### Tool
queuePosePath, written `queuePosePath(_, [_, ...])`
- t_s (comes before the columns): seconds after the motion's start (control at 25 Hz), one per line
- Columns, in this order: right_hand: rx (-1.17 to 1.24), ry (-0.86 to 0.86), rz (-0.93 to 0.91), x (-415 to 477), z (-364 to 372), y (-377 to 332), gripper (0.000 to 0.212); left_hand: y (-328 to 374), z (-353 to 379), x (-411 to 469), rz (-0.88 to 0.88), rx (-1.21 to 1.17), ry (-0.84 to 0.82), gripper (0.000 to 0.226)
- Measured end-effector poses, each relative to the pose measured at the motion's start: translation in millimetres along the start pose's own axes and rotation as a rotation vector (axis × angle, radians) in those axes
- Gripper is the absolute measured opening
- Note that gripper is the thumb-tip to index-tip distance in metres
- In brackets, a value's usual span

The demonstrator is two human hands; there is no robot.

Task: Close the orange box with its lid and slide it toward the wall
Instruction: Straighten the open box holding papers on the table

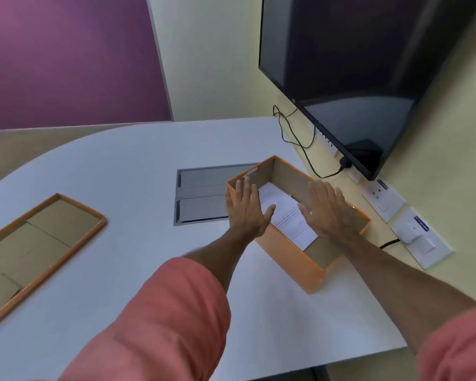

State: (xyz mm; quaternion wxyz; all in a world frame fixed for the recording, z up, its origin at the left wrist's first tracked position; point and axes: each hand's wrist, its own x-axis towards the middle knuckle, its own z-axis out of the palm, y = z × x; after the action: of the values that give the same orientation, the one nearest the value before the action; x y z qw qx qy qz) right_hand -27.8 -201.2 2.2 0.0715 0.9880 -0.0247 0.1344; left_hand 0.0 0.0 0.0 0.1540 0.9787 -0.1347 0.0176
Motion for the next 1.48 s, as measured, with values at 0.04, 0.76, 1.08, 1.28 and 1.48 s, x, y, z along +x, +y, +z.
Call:
queuePosePath(0.04, [-0.012,-0.006,0.022,3.4,7.5,12.7,0.061,7.5,7.5,2.4,-0.02,0.032,-0.025,0.079])
queuePosePath(0.76, [0.052,-0.398,0.052,46.7,84.9,71.1,0.087,21.3,88.5,18.8,-0.204,-0.07,-0.238,0.082])
queuePosePath(1.08, [0.301,-0.395,0.208,64.4,79.7,68.3,0.062,2.5,68.5,23.1,-0.405,-0.342,-0.19,0.089])
queuePosePath(1.28, [0.497,-0.643,0.259,72.2,76.7,66.8,0.045,3.2,64.3,16.3,-0.571,-0.568,-0.26,0.077])
queuePosePath(1.48, [0.613,-0.594,0.326,62.1,67.0,54.0,0.049,-20.9,49.8,12.0,-0.519,-0.616,-0.246,0.052])
